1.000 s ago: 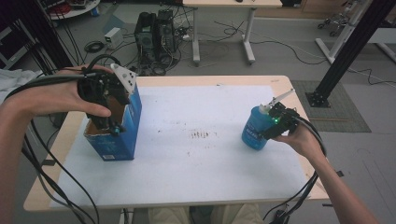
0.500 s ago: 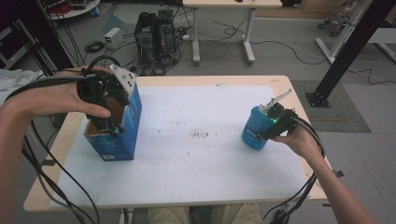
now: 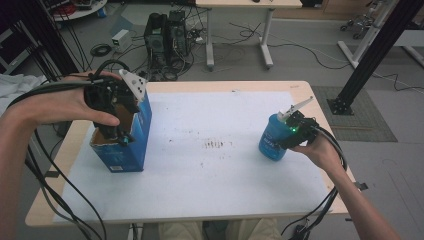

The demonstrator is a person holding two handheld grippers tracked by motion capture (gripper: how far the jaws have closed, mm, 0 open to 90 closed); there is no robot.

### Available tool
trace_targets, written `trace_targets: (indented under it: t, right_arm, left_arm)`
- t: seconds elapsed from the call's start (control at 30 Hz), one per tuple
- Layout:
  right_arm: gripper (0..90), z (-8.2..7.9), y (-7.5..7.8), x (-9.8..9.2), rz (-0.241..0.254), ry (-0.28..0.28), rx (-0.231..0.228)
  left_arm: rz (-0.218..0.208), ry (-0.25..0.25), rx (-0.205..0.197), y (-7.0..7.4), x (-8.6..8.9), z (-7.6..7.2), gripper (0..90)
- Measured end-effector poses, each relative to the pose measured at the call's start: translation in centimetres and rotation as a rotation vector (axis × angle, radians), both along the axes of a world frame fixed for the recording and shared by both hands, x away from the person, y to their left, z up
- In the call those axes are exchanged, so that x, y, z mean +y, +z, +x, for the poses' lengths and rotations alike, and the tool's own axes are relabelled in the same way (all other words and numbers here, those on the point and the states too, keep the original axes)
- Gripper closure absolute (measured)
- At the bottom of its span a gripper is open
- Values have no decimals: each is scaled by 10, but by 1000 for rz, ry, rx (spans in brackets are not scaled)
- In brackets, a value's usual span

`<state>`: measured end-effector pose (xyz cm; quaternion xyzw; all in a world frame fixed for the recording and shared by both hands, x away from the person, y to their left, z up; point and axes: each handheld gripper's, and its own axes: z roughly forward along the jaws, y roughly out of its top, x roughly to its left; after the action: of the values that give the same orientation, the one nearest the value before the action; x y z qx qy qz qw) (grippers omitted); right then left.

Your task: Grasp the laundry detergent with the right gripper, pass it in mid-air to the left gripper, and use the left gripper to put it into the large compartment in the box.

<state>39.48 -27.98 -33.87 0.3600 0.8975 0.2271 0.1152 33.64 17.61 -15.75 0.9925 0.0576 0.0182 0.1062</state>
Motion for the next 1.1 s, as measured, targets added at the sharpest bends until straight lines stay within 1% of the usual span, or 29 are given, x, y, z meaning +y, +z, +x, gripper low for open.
trace_targets:
  t: [0.03,0.07,0.1,0.13,0.17,0.2,0.23,0.27,0.37,0.4,0.43,0.47,0.53,0.57,0.6,0.7,0.73,0.77,0.8,0.83,0.9,0.93,0.97,1.0,1.03,1.07,1.1]
  right_arm:
    - [229,0,0,0,7,-2,-9]
    - [230,0,0,0,-5,-1,2]
    - [230,-1,0,0,15,-5,-6]
    - [232,0,0,0,10,-2,-9]
    - [235,-1,0,0,20,-5,-6]
    - [238,0,0,0,5,2,-7]
    - [240,0,0,0,3,4,-3]
    - [242,-1,-1,0,27,-7,-8]
    - [252,-1,-1,0,38,-13,-4]
    - [261,-1,-1,0,33,-13,-5]
    - [264,0,-1,-1,48,-12,-3]
    - [266,-1,-1,0,28,-9,-9]
    - [268,-1,0,0,51,-14,-9]
    - [273,-1,0,0,24,-5,-5]
    - [276,-1,-1,0,46,-13,-9]
    - [306,-1,0,0,50,-13,-8]
    - [316,-1,-1,0,27,-10,-8]
    - [316,-1,-1,1,50,-18,-12]
    - [317,-1,-1,0,45,-13,-10]
    - [317,-1,-2,1,54,-15,-17]
    - [320,0,-2,1,57,-16,-15]
    - [324,-1,-2,1,52,-15,-15]
    - [327,0,-3,1,67,-20,-18]
    - [329,0,-3,0,71,-22,-24]
    - [334,0,-2,1,58,-15,-15]
    - [340,0,-3,1,70,-20,-21]
    - [343,1,-3,0,72,-23,-24]
  left_arm:
    - [-2,0,0,0,1,0,131]
    - [0,-1,1,0,0,0,131]
    - [-1,-1,2,0,0,0,131]
    - [-2,4,3,0,0,0,131]
    - [-2,1,0,0,0,0,131]
    - [-1,0,0,0,0,0,131]
    - [-2,2,3,0,0,0,131]
    - [-2,-1,1,-1,0,0,131]
    - [-1,-1,2,-1,0,0,131]
    - [-2,0,1,-1,0,0,131]
    - [-3,-1,1,-1,0,0,131]
    - [-1,-1,1,-1,0,0,131]
    - [-1,2,3,0,0,0,131]
    - [-3,2,2,-2,0,0,131]
    - [-3,1,3,-2,0,0,131]
    - [-1,-1,1,0,0,0,131]
    - [-1,0,1,-2,0,1,131]
    - [-3,1,3,-2,0,0,131]
    - [-1,1,0,-1,0,0,131]
    - [-2,2,1,-2,0,0,131]
    - [-1,1,0,-2,0,1,131]
    - [0,1,0,-2,1,1,131]
    - [-2,5,2,-2,1,0,131]
    - [-2,5,2,-2,1,0,131]
    - [-1,2,1,-2,1,0,131]
    - [-1,2,1,-2,1,0,131]
    - [-4,1,0,-2,1,0,131]
